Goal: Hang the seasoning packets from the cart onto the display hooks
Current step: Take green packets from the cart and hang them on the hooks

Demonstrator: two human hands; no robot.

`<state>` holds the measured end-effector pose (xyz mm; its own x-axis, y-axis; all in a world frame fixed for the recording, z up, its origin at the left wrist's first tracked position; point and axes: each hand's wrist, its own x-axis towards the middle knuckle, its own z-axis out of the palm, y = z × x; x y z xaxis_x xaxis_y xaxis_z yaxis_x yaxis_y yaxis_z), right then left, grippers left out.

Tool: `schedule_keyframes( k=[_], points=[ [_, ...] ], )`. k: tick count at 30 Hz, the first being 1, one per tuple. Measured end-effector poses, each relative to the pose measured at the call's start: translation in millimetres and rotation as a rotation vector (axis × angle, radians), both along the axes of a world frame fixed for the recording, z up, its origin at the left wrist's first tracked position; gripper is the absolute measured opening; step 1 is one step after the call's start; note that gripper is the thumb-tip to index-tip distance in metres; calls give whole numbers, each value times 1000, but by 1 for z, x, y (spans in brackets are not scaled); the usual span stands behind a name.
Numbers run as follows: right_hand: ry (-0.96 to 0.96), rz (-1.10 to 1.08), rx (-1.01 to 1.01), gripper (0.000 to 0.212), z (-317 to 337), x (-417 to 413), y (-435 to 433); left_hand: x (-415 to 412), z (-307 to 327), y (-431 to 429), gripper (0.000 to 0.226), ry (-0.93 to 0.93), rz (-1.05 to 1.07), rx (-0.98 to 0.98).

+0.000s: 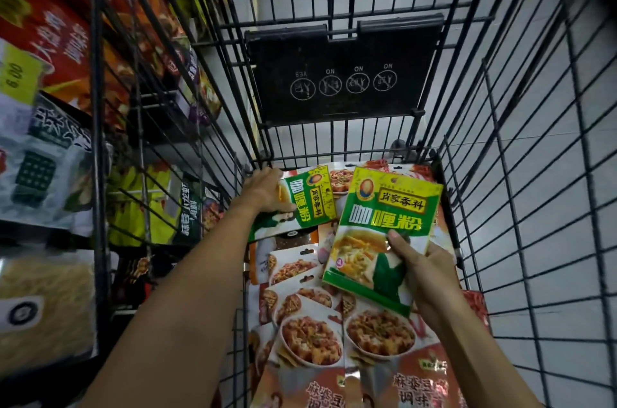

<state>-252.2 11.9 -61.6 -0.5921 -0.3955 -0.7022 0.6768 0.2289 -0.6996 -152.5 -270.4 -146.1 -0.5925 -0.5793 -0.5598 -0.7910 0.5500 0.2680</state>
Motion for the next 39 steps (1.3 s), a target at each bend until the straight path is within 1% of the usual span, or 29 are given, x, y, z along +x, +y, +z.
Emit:
schedule_keyframes(
  k=[3,7,11,14,18,21,23,25,27,29,31,33,35,37,39],
  points=[
    [8,-1,16,13,0,2,-1,1,4,-1,80,10,-30,-42],
    [-3,-4,8,11,-1,5,2,5,11,3,78,164,39,-88],
    [-11,8,40,12,-3,9,5,14,16,11,77,255,86,-25],
    [-4,12,51,10,-5,13,9,19,21,16,69,245,100,-18],
    [3,13,54,6,-4,17,16,19,39,15,65,199,116,1],
    [43,36,98,7,-4,22,21,14,61,15,51,177,91,-59],
    [65,58,140,7,-4,25,24,10,76,16,44,172,120,-60],
    [69,74,150,4,1,27,28,5,91,20,44,154,165,-14],
    [78,88,164,16,10,27,33,3,106,25,41,182,215,61],
    [63,83,187,23,26,27,38,4,124,35,33,261,290,153],
    [40,44,189,19,43,27,42,10,144,49,23,385,390,237],
    [37,1,178,16,67,25,46,21,164,65,26,497,499,310],
    [32,-33,119,16,93,24,48,34,186,83,35,552,586,378],
    [54,-39,75,16,120,23,51,47,210,100,52,578,665,407],
    [45,-24,23,16,147,22,54,60,238,116,75,602,766,391]
  ],
)
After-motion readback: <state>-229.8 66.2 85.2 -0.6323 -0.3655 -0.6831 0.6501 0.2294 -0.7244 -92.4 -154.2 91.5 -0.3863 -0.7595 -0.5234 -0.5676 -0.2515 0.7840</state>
